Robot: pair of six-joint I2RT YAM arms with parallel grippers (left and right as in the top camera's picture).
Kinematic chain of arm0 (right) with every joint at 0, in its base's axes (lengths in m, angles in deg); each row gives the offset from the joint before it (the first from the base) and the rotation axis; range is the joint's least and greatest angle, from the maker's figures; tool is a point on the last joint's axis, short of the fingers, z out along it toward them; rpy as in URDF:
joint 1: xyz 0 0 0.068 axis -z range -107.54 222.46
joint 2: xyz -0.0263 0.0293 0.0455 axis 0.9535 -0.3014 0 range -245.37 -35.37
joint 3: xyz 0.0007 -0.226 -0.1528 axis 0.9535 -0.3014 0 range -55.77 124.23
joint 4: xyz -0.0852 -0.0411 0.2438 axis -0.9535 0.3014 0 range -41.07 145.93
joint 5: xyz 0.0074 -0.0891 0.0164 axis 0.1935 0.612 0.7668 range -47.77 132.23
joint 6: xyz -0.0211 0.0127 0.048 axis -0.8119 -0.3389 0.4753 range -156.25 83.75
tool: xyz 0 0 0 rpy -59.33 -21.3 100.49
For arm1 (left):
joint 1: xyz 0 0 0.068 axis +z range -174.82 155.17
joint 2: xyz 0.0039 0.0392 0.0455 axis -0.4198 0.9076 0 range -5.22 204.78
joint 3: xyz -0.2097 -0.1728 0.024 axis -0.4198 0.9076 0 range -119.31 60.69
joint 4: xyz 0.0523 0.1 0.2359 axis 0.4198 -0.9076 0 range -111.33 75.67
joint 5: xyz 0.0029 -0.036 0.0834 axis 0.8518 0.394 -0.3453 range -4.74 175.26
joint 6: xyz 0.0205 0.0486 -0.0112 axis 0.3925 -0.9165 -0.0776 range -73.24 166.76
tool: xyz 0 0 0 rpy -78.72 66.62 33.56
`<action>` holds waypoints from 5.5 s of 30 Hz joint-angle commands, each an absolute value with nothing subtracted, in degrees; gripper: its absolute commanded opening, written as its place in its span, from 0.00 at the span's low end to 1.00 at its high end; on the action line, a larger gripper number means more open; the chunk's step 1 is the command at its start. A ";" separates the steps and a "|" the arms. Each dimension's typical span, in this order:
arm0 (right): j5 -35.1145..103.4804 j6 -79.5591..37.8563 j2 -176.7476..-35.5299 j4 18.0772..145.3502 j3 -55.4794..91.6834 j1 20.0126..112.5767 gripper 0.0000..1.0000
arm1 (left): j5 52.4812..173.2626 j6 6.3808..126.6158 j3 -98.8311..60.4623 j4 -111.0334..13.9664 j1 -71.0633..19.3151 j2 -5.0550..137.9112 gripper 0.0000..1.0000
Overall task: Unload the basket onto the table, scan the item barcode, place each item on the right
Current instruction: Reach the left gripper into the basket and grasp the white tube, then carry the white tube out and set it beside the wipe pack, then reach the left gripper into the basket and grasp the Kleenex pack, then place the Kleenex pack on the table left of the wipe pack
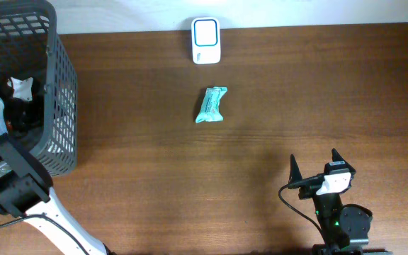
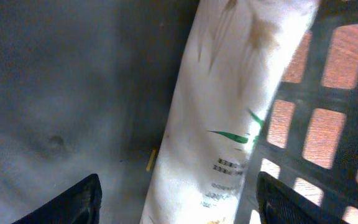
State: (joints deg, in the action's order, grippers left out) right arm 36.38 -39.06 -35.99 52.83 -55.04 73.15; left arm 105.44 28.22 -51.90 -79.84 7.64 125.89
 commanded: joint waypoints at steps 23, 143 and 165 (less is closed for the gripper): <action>36.49 -39.01 -35.57 53.05 -55.46 72.84 0.99 | 118.36 50.25 -90.70 -91.19 7.97 114.04 0.00; 36.49 -39.01 -35.57 53.05 -55.46 72.84 0.99 | 121.09 73.57 -76.67 -78.82 -3.90 93.65 0.00; 36.49 -39.01 -35.57 53.05 -55.46 72.84 0.99 | 81.35 55.93 -73.96 -95.01 -48.18 137.34 0.00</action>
State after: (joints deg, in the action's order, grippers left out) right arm 36.36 -39.01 -35.99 52.83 -55.04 73.15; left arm 84.11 54.99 -74.11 -94.16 -48.09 133.34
